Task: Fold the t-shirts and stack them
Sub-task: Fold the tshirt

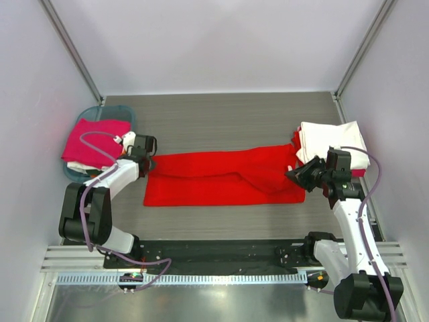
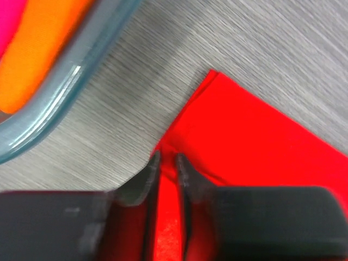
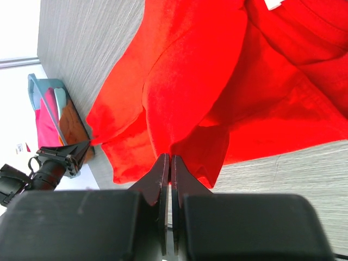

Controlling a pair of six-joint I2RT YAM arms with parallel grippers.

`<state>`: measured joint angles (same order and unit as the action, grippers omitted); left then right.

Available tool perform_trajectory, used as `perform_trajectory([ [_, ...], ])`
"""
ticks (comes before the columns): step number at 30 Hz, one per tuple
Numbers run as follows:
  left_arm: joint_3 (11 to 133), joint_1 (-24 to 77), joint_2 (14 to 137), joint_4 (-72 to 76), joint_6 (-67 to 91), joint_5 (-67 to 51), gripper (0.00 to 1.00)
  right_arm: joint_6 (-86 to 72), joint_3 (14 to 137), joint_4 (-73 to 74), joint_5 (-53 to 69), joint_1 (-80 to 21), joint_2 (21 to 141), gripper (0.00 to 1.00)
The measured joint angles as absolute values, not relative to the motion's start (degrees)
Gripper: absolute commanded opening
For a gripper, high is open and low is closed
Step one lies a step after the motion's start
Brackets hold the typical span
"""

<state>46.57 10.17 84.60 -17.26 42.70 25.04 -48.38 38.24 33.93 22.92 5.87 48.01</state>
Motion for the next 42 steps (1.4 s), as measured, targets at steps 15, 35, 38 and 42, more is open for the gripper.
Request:
perform_trajectory([
  [15, 46.78, 15.88, 75.46, -17.91, 42.02, 19.42, 0.61, -46.39, 36.49, 37.54, 18.5, 5.87, 44.25, 0.56],
  [35, 65.45, 48.97, 99.02, -16.73, 53.65, 5.67, 0.59, -36.75, 33.06, 35.55, 16.95, 5.67, 53.21, 0.49],
  [38, 65.45, 49.17, 99.55, -15.86, 54.06, 3.73, 0.59, -36.91, 32.25, 34.35, 16.82, 5.32, 54.08, 0.48],
  [42, 65.45, 49.58, 99.59, -14.22, 54.65, 1.43, 0.59, -37.6, 29.63, 32.99, 17.28, 4.51, 54.15, 0.43],
])
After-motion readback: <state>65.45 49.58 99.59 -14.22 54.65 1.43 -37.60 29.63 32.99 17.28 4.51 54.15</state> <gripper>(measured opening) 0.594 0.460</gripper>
